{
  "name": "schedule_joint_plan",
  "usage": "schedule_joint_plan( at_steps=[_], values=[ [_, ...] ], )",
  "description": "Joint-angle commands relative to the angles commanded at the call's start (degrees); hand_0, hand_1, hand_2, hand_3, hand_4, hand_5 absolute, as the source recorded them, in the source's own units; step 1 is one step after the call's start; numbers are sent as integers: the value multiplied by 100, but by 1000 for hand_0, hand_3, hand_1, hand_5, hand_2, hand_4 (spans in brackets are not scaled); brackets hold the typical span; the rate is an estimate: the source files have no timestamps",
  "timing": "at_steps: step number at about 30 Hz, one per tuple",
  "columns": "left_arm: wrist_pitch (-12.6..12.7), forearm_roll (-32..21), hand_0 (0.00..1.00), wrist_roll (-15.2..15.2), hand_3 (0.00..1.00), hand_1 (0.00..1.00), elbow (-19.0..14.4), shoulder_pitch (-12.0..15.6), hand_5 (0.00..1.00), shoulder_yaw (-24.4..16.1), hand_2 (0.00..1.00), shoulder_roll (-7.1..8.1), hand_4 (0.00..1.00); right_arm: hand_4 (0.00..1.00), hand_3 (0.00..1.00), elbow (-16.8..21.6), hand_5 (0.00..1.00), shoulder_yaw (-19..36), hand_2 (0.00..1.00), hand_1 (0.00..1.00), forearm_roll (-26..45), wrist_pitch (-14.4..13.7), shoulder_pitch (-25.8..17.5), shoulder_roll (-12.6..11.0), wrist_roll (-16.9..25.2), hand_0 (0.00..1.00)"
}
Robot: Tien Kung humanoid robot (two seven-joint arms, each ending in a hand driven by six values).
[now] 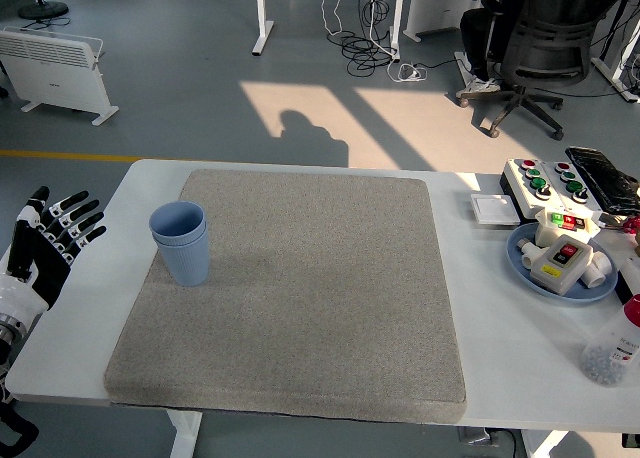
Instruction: Push cup pick cup insert cup
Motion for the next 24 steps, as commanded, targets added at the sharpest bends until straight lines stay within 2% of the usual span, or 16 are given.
schedule_joint_plan(
  at_steps=[3,7,24],
  values=[
    [-164,-54,793,-12,742,818,-108,260,998,27,793,-110,687,106,550,0,409,-14,628,606,15,-1,-19,0,-2,689],
    [-206,-116,817,-64,746,832,-179,496,998,-3,816,-182,693,105,550,0,409,-9,628,607,15,-3,-41,-2,-5,688],
    [-126,-176,825,-131,764,838,-142,591,998,55,825,-174,681,104,549,0,414,-15,629,605,17,0,-68,-5,-11,688]
  ],
)
